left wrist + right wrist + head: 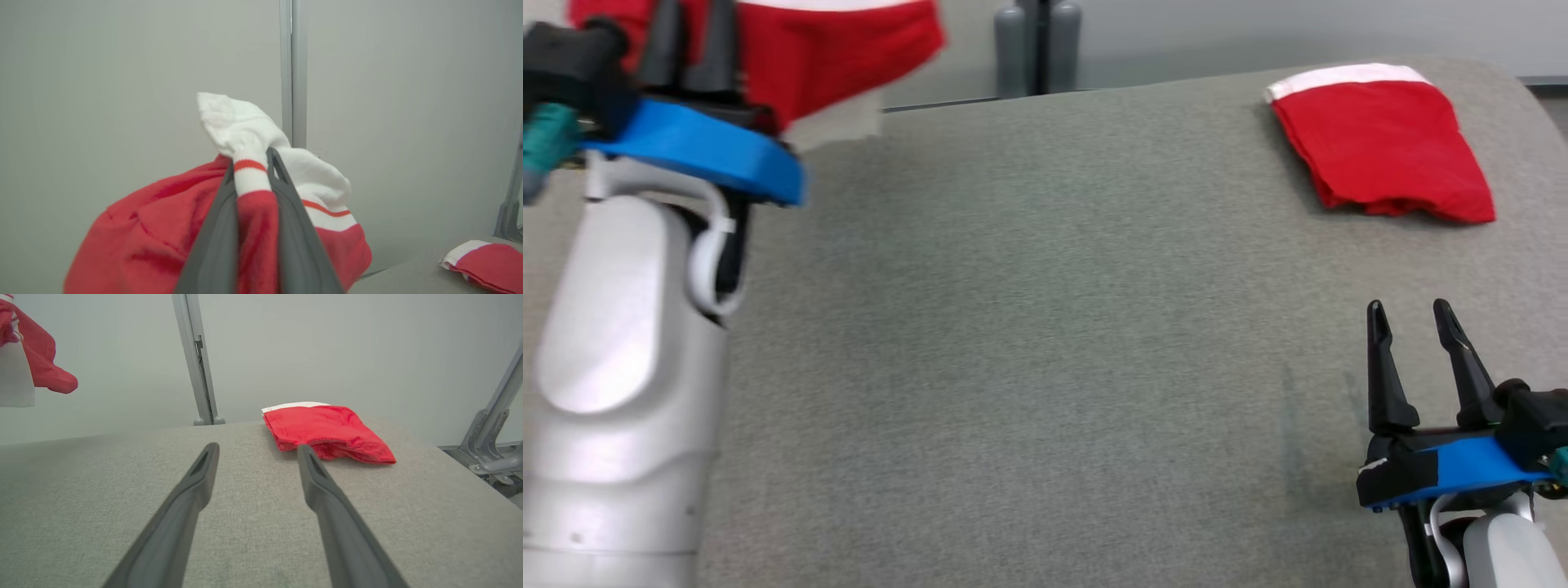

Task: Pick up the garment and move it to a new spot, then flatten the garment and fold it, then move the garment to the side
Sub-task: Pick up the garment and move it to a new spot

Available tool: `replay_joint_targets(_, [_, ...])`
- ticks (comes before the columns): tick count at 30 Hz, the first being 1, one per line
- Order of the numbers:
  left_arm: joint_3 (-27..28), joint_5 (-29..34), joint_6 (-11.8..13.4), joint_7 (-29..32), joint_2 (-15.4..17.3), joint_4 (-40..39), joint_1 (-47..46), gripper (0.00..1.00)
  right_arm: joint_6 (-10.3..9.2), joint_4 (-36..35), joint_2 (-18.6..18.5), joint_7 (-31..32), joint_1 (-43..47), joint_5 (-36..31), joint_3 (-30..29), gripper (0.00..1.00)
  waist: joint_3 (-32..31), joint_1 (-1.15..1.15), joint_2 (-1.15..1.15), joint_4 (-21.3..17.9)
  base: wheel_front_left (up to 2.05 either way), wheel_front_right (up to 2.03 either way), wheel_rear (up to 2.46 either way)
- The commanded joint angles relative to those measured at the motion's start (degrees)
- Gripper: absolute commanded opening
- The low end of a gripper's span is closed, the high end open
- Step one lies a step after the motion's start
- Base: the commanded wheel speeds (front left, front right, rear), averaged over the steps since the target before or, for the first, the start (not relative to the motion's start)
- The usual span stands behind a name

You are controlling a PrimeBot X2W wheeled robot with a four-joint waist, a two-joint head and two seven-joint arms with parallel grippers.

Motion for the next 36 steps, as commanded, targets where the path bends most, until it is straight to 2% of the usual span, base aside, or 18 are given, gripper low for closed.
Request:
replay_joint_targets(1, [-1.0, 0.4, -0.1, 0.8, -0.8, -1.6, 1.4, 0.0, 0.01, 0.4, 0.0, -0.5, -0.1, 0.5, 0.0, 1.0, -0.3, 0.01, 0.0, -0.9, 0.0, 0.0, 0.0])
replay_joint_targets(5, [-6.6, 0.7, -0.1, 3.4, -5.0, -7.5, 4.3, 0.0, 0.01, 1.9, -0.1, -1.7, -0.5, 1.1, 0.0, 1.0, 0.3, 0.01, 0.0, -2.8, 0.0, 0.0, 0.0])
replay_joint_targets(10, [-13.6, 0.2, -0.1, 4.5, -8.0, -8.9, 8.5, 0.0, 0.01, 2.8, -0.1, -2.4, -1.1, 1.5, 0.4, 1.0, 1.0, 0.01, 0.0, -3.9, 0.0, 0.0, 0.0])
replay_joint_targets(22, [-27.8, -2.2, -0.1, 2.9, -10.3, -2.6, 17.5, 0.0, 0.01, 4.8, -0.1, -3.6, -2.1, 1.9, 0.4, 1.0, 2.2, 0.01, 0.0, -4.4, 0.0, 0.0, 0.0])
replay_joint_targets(23, [-28.6, -2.4, -0.1, 2.7, -10.4, -2.2, 17.9, 0.11, 0.01, 4.9, -0.1, -3.6, -2.2, 2.0, 0.4, 1.0, 2.2, 0.01, 0.0, -4.2, 0.0, 0.0, 0.0])
replay_joint_targets(24, [-29.5, -2.6, -0.1, 2.2, -10.6, -1.9, 18.3, 0.91, 0.01, 5.1, -0.1, -3.7, -2.2, 2.1, 0.5, 1.0, 2.1, 0.01, 0.0, -4.1, 0.0, 0.0, 0.0])
replay_joint_targets(25, [-30.0, -2.6, -0.1, 1.8, -10.7, -1.5, 18.4, 1.0, 0.01, 5.3, -0.1, -3.8, -2.2, 2.1, 0.6, 1.0, 2.0, 0.01, 0.0, -3.9, 0.0, 0.0, 0.0])
replay_joint_targets(32, [-28.6, -4.1, 2.2, -2.6, -10.9, -1.8, 17.3, 1.0, 0.01, 6.7, -0.1, -3.9, -1.6, 1.6, 0.7, 1.0, -0.4, 0.01, 0.0, -2.0, 0.0, 0.0, 0.0])
replay_joint_targets(36, [-25.2, -5.0, 4.2, -3.9, -8.9, -2.5, 17.9, 1.0, 0.01, 7.0, -0.1, -4.0, -1.0, 1.5, 0.7, 1.0, -1.9, 0.01, 0.0, -0.4, 0.0, 0.0, 0.0])
